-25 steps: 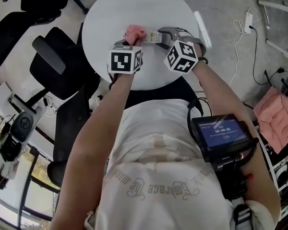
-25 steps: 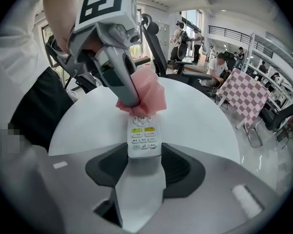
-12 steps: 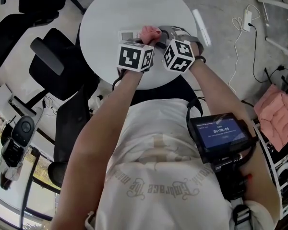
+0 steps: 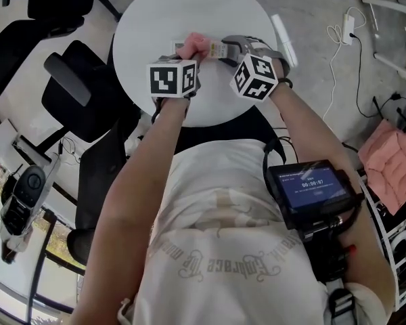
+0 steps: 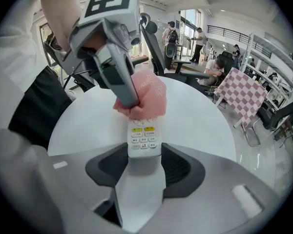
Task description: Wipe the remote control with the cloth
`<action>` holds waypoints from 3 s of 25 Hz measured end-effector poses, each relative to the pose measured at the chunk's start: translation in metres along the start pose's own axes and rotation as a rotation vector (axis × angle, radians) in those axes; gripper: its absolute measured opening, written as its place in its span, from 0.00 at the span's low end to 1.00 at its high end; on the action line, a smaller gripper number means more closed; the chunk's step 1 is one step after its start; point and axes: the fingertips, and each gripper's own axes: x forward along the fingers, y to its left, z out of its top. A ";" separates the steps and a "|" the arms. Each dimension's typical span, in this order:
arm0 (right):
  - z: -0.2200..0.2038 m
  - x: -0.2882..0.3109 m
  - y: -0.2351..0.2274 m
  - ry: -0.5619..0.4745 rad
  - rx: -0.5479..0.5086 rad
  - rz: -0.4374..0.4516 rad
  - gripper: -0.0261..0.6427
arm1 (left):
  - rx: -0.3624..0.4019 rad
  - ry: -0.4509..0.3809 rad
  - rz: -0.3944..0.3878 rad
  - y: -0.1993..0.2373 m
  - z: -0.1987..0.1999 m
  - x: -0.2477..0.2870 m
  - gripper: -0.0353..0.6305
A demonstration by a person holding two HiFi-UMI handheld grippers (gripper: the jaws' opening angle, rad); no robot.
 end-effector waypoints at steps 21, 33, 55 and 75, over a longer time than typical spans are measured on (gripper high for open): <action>0.016 0.013 0.007 0.143 -0.081 0.041 0.46 | -0.275 -0.230 0.042 0.052 -0.049 -0.064 0.12; 0.011 0.025 0.012 0.378 -0.104 0.064 0.43 | -0.396 -0.335 0.024 0.062 -0.099 -0.090 0.12; 0.042 -0.032 0.022 -0.344 1.157 0.467 0.42 | -0.516 -0.412 -0.280 0.011 -0.073 -0.091 0.12; 0.150 -0.133 -0.004 -1.009 1.043 0.737 0.42 | -0.555 -0.555 -0.765 -0.075 0.013 -0.148 0.12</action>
